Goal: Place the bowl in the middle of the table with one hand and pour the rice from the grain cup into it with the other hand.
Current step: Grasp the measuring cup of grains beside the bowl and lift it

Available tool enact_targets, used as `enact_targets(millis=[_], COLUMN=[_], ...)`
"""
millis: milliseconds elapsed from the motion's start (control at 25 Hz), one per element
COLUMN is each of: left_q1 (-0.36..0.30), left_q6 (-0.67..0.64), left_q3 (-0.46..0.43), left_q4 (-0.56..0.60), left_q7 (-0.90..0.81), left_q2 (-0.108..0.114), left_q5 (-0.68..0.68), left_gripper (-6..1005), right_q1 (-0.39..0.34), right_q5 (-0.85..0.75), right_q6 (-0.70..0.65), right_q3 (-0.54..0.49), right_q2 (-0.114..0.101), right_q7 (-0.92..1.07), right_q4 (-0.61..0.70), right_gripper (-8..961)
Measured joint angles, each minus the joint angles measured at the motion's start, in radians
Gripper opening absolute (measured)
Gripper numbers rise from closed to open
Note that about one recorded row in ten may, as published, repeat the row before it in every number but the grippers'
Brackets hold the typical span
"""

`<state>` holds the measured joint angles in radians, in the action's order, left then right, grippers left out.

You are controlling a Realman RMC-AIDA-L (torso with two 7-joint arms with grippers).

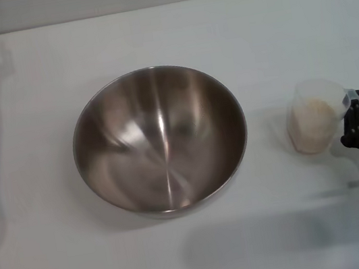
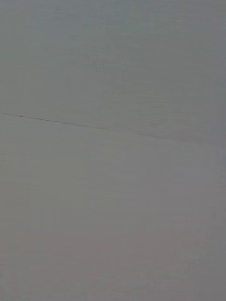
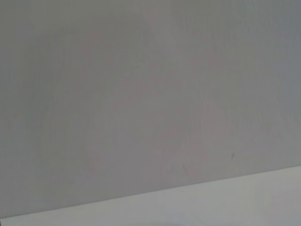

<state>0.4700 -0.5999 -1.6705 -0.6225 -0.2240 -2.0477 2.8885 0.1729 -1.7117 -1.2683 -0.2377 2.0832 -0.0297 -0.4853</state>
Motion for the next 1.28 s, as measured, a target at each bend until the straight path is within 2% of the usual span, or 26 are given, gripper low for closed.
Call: enact_targets(millis=[440, 880, 1280], left_q1=[0.000, -0.017, -0.021], left_q6=[0.000, -0.011, -0.011], left_q3=[0.000, 0.000, 0.000], left_q4=[0.000, -0.022, -0.026], left_q7=[0.000, 0.000, 0.000], left_q2=[-0.003, -0.007, -0.008], left_q5=[0.000, 0.000, 0.000], left_gripper=[503, 503, 503], right_q1=[0.008, 0.036, 0.064], right_q5=[-0.003, -0.014, -0.014], right_q6=[0.002, -0.116, -0.185], right_q3=[0.000, 0.024, 0.025], right_q2=[-0.002, -0.002, -0.002], right_q7=[-0.007, -0.040, -0.104], right_q4=[0.017, 0.103, 0.123], right_gripper=[19, 17, 18])
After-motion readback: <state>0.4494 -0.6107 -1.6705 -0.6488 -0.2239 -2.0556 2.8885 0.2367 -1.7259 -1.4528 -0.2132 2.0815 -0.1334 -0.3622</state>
